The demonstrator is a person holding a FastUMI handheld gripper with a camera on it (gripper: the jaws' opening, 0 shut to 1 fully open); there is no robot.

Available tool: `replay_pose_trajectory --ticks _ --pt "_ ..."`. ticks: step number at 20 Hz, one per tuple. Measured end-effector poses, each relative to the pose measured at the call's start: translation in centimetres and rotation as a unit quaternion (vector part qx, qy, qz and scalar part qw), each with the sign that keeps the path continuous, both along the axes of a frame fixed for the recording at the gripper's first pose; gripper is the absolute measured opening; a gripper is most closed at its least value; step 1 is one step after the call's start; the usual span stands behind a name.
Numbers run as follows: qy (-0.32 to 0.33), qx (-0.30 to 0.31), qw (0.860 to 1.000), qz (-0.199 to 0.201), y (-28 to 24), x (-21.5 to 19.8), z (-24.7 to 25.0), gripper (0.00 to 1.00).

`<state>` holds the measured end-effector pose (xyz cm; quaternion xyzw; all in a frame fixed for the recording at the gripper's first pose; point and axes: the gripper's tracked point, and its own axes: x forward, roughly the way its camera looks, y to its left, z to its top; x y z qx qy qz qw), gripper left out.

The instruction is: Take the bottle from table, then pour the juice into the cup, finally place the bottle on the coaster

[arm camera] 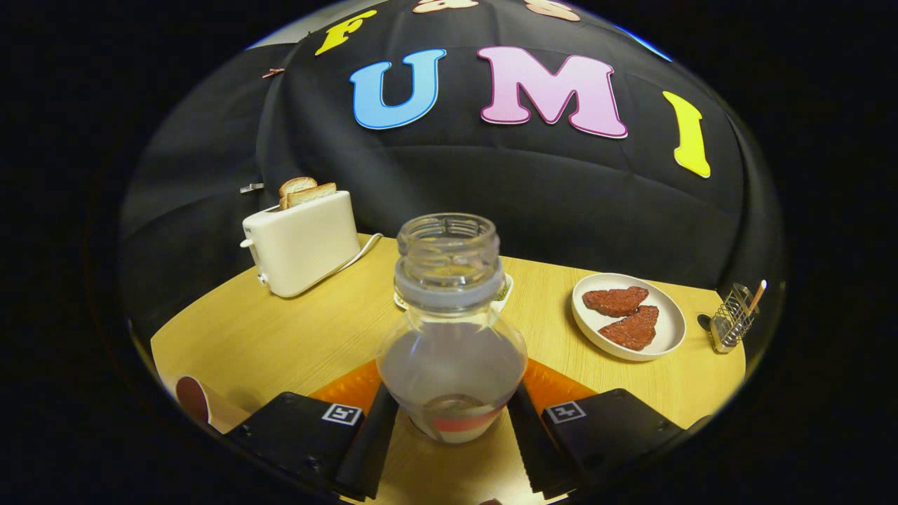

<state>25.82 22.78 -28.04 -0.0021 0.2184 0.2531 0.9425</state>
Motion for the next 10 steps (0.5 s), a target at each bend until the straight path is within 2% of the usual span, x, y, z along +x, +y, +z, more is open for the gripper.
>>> replay_pose_trajectory --ticks 1,4,10 --pt "0.0 0.002 1.0 -0.001 0.0 0.0 0.0 0.81" --pt "0.007 -0.002 1.0 -0.006 -0.3 -0.1 0.0 1.0" --pt "0.021 -0.012 1.0 -0.005 -1.5 -3.3 -0.2 0.99"
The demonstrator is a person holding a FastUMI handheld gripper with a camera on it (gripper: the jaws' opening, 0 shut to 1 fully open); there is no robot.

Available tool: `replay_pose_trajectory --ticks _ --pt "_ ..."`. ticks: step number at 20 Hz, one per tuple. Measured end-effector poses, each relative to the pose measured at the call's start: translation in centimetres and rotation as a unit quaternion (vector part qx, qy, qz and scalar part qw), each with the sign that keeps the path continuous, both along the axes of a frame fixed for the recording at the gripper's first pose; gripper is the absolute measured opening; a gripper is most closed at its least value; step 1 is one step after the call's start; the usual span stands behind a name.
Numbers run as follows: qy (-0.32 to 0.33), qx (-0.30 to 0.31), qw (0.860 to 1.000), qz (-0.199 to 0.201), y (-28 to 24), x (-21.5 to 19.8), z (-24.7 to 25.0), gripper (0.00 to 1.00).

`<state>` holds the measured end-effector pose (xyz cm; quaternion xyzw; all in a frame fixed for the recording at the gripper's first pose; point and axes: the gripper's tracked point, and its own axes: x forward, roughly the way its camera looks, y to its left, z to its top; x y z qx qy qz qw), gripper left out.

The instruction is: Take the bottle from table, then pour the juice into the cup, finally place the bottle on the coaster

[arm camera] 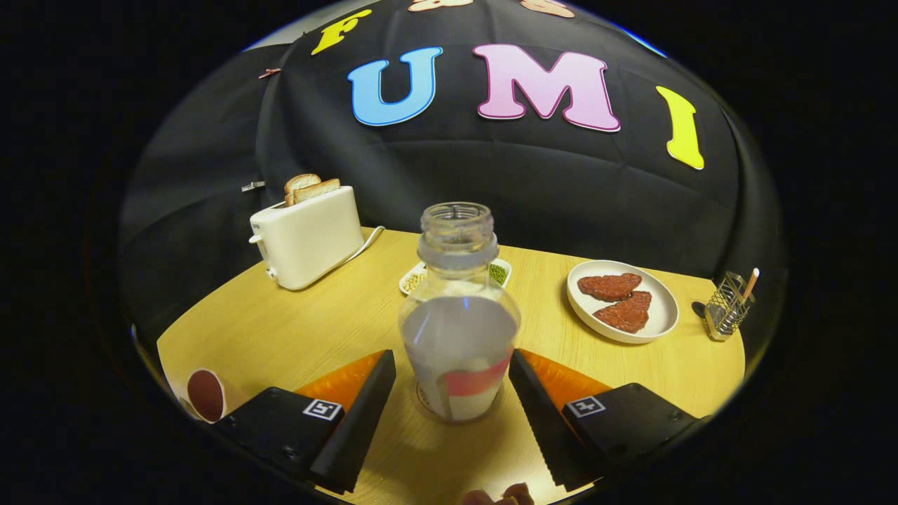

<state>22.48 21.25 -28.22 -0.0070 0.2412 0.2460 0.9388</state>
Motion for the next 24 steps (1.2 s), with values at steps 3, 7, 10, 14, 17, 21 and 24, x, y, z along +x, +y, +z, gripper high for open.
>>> replay_pose_trajectory --ticks 3,7,10,14,17,21,24 --pt "0.051 0.002 0.999 -0.008 -0.8 -3.0 -1.3 0.99" --pt "0.059 0.008 0.998 -0.024 -2.8 -7.1 0.7 0.99" --pt "0.034 0.015 0.999 -0.031 -4.4 -9.7 4.4 1.0" --pt "0.015 0.05 0.997 -0.051 -5.9 -12.3 10.2 1.0" --pt "-0.02 0.078 0.993 -0.086 -8.2 -13.6 15.2 0.99" --pt "-0.07 0.089 0.985 -0.131 -12.1 -15.0 20.1 0.99" --pt "-0.121 0.084 0.975 -0.165 -15.2 -16.3 23.6 0.99"
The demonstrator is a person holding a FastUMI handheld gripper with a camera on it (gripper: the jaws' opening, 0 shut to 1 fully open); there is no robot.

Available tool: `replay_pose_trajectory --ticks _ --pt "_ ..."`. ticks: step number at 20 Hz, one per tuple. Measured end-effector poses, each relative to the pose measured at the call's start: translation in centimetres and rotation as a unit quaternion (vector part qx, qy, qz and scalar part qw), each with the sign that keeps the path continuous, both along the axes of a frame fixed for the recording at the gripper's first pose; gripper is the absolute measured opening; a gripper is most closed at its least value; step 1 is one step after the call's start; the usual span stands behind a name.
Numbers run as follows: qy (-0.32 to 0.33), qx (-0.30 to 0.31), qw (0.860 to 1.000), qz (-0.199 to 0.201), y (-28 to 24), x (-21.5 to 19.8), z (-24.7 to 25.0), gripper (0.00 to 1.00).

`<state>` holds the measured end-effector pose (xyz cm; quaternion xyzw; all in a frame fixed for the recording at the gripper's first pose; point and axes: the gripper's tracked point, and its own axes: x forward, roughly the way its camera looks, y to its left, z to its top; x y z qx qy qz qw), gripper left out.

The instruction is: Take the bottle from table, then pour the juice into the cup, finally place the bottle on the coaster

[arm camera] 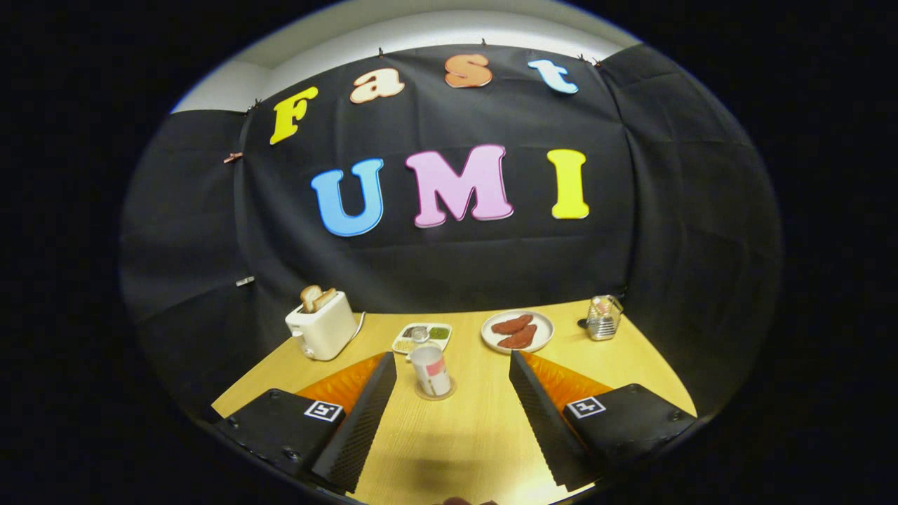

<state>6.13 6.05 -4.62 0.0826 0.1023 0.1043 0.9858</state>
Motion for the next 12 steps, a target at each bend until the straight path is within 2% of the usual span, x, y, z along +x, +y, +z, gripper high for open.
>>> replay_pose_trajectory --ticks 4,9,12 --pt "-0.058 -0.022 0.997 -0.04 -2.8 -2.1 4.0 0.99" --pt "-0.115 -0.019 0.989 -0.093 -6.3 -3.9 7.6 0.99" --pt "-0.108 -0.023 0.989 -0.093 -6.3 -4.8 7.3 0.99"
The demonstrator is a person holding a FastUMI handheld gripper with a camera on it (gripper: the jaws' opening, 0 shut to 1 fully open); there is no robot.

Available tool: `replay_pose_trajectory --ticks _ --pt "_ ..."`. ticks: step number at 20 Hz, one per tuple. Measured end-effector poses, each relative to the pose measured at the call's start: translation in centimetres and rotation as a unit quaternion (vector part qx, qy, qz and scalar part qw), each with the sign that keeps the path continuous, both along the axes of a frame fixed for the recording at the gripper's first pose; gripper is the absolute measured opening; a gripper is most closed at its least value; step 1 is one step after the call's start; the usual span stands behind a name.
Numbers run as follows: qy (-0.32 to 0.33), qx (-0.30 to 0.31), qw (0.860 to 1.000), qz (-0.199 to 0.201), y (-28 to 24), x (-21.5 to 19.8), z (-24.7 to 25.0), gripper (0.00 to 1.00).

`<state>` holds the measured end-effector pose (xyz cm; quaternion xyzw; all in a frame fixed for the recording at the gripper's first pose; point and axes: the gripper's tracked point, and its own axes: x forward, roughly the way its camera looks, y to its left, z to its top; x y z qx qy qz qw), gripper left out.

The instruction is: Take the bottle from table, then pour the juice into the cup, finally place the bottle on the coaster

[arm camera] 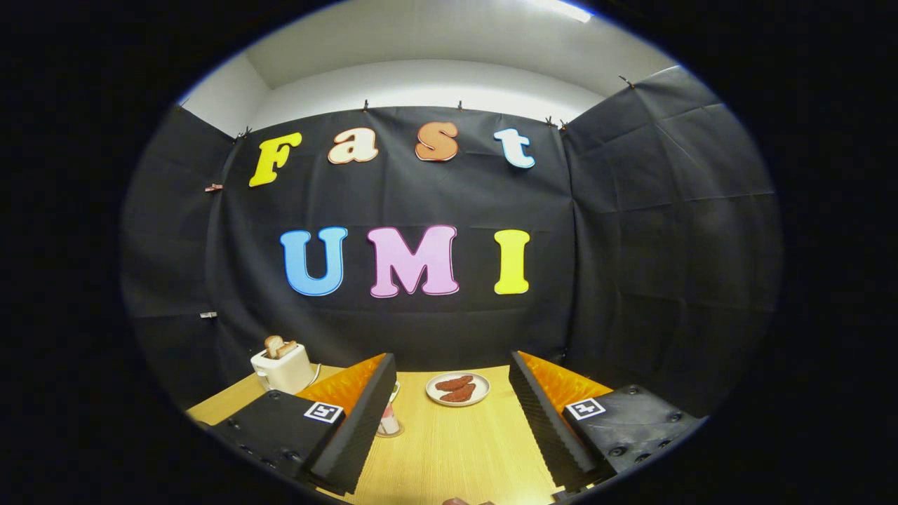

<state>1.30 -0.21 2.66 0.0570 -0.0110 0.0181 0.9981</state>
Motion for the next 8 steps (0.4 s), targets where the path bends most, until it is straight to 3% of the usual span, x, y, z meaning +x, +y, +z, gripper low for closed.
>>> replay_pose_trajectory --ticks 8 --pt "0.006 -0.028 0.999 0.019 2.5 0.3 -0.5 0.99"
